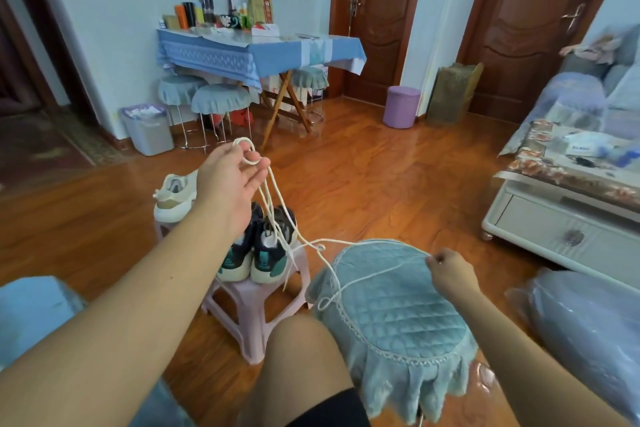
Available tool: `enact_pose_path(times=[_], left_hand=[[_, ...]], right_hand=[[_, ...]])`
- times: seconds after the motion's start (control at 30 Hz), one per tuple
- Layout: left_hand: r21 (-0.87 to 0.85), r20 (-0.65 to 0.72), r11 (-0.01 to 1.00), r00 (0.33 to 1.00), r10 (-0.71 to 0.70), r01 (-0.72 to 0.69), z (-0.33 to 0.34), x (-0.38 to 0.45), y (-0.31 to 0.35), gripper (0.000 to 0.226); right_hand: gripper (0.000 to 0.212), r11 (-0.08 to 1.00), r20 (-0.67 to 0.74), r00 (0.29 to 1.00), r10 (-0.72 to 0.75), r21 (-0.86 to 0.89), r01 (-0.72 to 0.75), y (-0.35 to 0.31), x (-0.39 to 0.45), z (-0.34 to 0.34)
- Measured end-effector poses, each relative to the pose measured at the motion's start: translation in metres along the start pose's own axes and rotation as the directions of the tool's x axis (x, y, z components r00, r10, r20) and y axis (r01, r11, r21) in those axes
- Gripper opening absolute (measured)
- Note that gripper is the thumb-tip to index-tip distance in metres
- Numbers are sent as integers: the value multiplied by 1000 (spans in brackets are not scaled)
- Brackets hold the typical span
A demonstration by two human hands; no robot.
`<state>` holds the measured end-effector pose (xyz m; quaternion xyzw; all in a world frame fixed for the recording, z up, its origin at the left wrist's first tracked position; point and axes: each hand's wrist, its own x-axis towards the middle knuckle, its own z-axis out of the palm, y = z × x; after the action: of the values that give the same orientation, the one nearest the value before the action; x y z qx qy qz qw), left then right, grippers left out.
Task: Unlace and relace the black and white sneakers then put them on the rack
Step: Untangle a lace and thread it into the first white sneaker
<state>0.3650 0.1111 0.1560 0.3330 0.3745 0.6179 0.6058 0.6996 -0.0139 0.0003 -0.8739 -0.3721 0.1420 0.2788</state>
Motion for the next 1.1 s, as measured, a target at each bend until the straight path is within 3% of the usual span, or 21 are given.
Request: enact_pose_path(times=[0.1, 0.3, 0.47, 0.57, 0.67, 0.77, 0.83, 0.93, 1.03, 1.1], left_hand=[[47, -16, 998, 999, 48, -47, 7, -2, 1, 17], [95, -191, 944, 925, 329, -316, 1, 16, 15, 20], [143, -246, 924, 892, 380, -354, -16, 28, 38, 21], [215, -353, 898, 826, 439, -385, -42, 41, 66, 27], [231, -437, 918, 808, 395, -323, -83, 52, 94, 18], [368, -307, 929, 938, 159, -37, -109, 45, 102, 13], [504, -191, 860, 981, 26, 76, -114, 35, 101, 10], [641, -71, 766, 997, -4, 49, -116, 22, 109, 12], [807, 50, 590, 997, -52, -10, -121, 12, 120, 16], [823, 91, 567, 990, -105, -15, -117, 5, 124, 17]], right_hand=[[18, 996, 34, 998, 50, -77, -47, 9, 13, -1], [21, 959, 50, 995, 81, -275, -65, 20, 9, 17], [20, 945, 14, 999, 51, -323, -44, 14, 0, 23], [23, 944, -19, 999, 46, -327, -50, 14, -5, 25], [26, 946, -43, 999, 18, -321, -31, 8, -13, 29], [29, 932, -31, 999, 35, -360, -44, 1, -17, 27], [30, 924, -10, 998, 65, -377, -64, -1, -17, 23], [33, 924, -21, 995, 96, -371, -97, -2, -15, 22], [36, 917, -63, 989, 137, -369, -150, -14, -26, 27], [37, 885, -123, 982, 146, -427, -185, -31, -35, 32]])
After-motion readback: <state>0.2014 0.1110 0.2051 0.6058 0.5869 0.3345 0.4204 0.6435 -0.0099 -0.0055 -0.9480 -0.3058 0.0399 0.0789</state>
